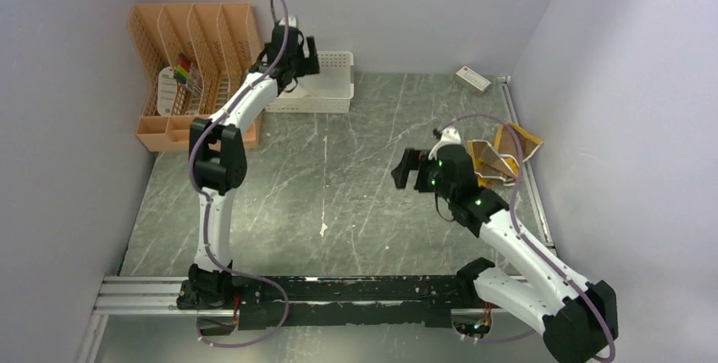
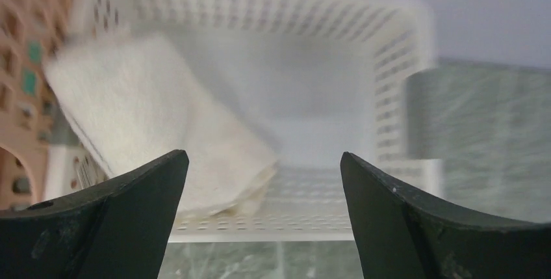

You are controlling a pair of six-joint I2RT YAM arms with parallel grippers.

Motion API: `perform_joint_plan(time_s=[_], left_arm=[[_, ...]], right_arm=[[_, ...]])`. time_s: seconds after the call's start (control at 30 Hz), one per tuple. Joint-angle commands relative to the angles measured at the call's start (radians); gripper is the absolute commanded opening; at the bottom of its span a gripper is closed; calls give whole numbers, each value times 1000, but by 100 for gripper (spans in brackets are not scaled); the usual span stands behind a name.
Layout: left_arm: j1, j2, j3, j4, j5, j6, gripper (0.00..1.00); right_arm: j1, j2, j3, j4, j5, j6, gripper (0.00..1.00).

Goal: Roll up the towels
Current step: Move the bin to the corner of the board, then pick up the towel at the center of the board.

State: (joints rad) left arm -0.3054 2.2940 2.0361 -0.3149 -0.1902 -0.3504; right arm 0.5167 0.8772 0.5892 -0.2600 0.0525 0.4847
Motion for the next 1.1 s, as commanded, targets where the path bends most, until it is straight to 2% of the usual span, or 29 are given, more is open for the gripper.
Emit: perform_joint_plan(time_s=[0.0,0.13,0.2,0.27,0.37,0.5,0.7,0.9,1.07], left_arm=[[-78,-224,12,194,-14,79,100],[-106,-383,-125,196,85,45,100],[-115,-482,-277,219,144,-8,100],[-127,-593,-478,299,194,-72,100],[-165,-735,-755,404,227,-135,100],[-210,-804,-944,399,247,-155,98],[-222,-913,-1112,349,231,-157,97],[-222,-1040,-1199,296,235,-186,98],[-222,-1112,-1230,262,236,-208,98]], right_arm=[[-120,87,145,14,97,-52,100],[-433,172,217,-21,-58,-24,100],[-614,205,212,-27,-121,-9,100],[-717,245,212,-52,-62,-9,100],[-772,281,203,-64,76,4,100],[-854,281,170,0,126,22,100],[-875,413,180,78,283,36,100],[-873,552,215,113,241,21,100],[-826,595,194,164,127,20,80]])
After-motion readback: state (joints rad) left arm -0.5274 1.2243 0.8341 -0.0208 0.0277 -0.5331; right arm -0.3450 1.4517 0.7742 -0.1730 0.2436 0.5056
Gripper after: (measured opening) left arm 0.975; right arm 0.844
